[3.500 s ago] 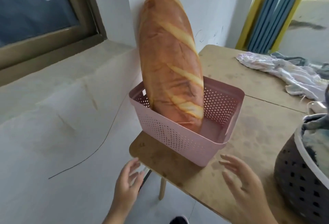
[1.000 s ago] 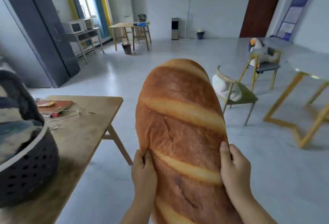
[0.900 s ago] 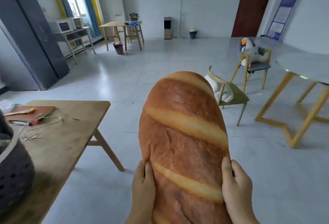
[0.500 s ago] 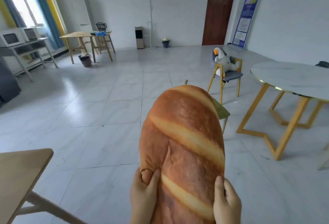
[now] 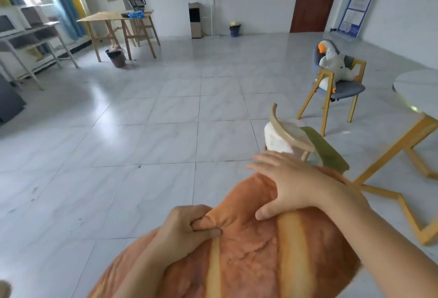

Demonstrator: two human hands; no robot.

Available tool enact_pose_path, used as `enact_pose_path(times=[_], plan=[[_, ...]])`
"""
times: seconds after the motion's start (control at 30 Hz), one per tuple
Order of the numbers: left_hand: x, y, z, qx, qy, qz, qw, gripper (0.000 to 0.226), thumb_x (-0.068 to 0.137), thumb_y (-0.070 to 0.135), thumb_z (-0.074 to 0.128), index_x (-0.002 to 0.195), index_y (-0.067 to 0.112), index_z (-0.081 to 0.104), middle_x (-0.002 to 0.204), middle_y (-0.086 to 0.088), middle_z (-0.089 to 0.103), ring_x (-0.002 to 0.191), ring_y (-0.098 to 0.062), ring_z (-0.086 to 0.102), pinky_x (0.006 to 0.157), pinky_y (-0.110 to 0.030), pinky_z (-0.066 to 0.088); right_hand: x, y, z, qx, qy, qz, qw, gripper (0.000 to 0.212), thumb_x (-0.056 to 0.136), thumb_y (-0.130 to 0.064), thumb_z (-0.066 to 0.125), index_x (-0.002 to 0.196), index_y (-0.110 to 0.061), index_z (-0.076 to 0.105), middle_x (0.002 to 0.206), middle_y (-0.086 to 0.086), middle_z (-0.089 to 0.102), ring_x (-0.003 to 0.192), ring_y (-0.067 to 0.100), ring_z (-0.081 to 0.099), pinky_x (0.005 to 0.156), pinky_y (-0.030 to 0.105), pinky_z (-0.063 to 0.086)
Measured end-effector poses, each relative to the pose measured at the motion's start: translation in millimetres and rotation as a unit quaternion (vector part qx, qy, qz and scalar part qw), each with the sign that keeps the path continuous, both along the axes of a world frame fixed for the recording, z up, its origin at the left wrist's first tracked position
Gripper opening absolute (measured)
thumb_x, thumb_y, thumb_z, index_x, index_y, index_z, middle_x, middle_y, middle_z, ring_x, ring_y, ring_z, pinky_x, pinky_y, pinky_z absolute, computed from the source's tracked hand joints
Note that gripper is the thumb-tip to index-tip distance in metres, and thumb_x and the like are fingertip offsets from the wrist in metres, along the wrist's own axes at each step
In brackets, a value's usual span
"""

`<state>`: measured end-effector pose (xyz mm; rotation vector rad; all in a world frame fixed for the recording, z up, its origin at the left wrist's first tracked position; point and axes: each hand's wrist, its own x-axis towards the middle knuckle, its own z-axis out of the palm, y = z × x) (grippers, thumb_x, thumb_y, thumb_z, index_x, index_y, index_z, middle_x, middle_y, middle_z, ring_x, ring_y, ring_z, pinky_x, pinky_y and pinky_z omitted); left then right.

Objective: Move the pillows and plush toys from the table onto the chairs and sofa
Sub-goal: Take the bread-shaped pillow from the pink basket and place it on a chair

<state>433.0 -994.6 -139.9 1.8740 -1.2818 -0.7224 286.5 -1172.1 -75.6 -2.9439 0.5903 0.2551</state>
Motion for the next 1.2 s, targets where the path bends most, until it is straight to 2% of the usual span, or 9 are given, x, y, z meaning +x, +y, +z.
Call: enact_pose_path(times=[0.17,0.23,0.33,0.43,0.63,0.77,0.93,1.07,1.2], plan=[[96.9,-94.3,-22.2,0.108,0.061,-0.003,0.992,0.019,0.046,0.053,0.057,0.065,0.052,0.059,0.055,0.027,0.059,0.058,0.012,0.051,0.059,-0.006,0.038,100.1,-111.8,-62.1,0.193,0.095,-0.01,0.977,0.052,0.059,-0.066,0.062,0.093,-0.029,0.05,0.09,-0.007,0.056,0.087,0.016,0.053,0.071,0.03,0.04],[138.2,-130.8,-26.9,0.156,0.054,-0.008,0.986,0.043,0.051,0.051,0.061,0.093,0.049,0.055,0.08,0.023,0.063,0.078,0.013,0.054,0.074,-0.007,0.04,140.3,-151.6,-84.0,0.232,0.098,-0.023,0.967,0.043,0.056,-0.067,0.06,0.076,-0.031,0.047,0.079,-0.01,0.053,0.084,0.016,0.054,0.065,0.027,0.037],[192.3,-167.3,-52.5,0.307,0.024,0.023,0.951,0.066,0.073,0.056,0.056,0.13,0.028,0.038,0.126,0.003,0.053,0.116,-0.014,0.05,0.095,-0.025,0.037,196.6,-194.8,-114.4,0.277,0.129,-0.033,0.952,0.041,0.057,-0.068,0.06,0.074,-0.033,0.046,0.084,-0.01,0.055,0.087,0.014,0.056,0.065,0.023,0.038],[241.3,-199.4,-71.2,0.378,-0.011,0.039,0.925,0.059,0.076,0.066,0.047,0.117,0.023,0.045,0.124,0.002,0.055,0.117,-0.019,0.049,0.087,-0.029,0.034,254.2,-237.2,-134.2,0.305,0.131,-0.056,0.942,0.056,0.056,-0.07,0.06,0.094,-0.03,0.054,0.1,-0.009,0.06,0.095,0.01,0.056,0.077,0.024,0.043],[385.9,-319.6,-71.4,0.328,-0.15,0.009,0.933,0.04,0.075,0.064,0.049,0.092,0.028,0.047,0.115,-0.001,0.062,0.113,-0.023,0.052,0.087,-0.032,0.036,377.2,-344.2,-146.2,0.298,0.063,-0.127,0.944,0.123,0.011,-0.093,0.036,0.115,-0.029,0.052,0.115,-0.011,0.059,0.105,0.006,0.054,0.091,0.022,0.042],[486.3,-417.4,-53.2,0.269,-0.204,-0.055,0.94,0.045,0.081,0.06,0.047,0.091,0.017,0.055,0.109,-0.006,0.066,0.104,-0.024,0.056,0.082,-0.03,0.041,445.7,-411.1,-128.6,0.308,-0.019,-0.195,0.931,0.071,0.04,-0.076,0.065,0.095,-0.032,0.058,0.098,-0.015,0.066,0.095,0.004,0.06,0.086,0.023,0.046],[573.9,-562.8,-25.0,0.168,-0.263,-0.156,0.937,0.065,0.068,0.069,0.031,0.089,0.013,0.058,0.099,-0.004,0.069,0.096,-0.021,0.059,0.074,-0.028,0.039,500.7,-512.4,-105.6,0.201,-0.163,-0.29,0.921,0.063,0.036,-0.085,0.048,0.045,-0.024,0.037,0.041,-0.007,0.039,0.045,0.005,0.039,0.048,0.018,0.026],[629.8,-686.6,-12.4,0.046,-0.319,-0.174,0.931,0.064,0.05,0.078,0.015,0.066,0.022,0.042,0.087,0.0,0.068,0.087,-0.015,0.06,0.059,-0.025,0.027,540.8,-610.8,-92.0,0.093,-0.314,-0.31,0.893,0.047,0.065,-0.062,0.045,0.039,-0.026,0.029,0.037,-0.006,0.033,0.037,0.005,0.028,0.042,0.017,0.021],[674.5,-792.6,-39.0,-0.06,-0.387,-0.128,0.911,0.052,0.061,0.077,0.029,0.051,0.026,0.025,0.036,0.014,0.015,0.037,0.0,0.049,0.038,-0.007,0.002,580.6,-698.0,-121.9,0.103,-0.351,-0.319,0.874,0.039,0.065,-0.056,0.047,0.04,-0.032,0.03,0.04,-0.011,0.037,0.038,0.003,0.03,0.042,0.013,0.023]])
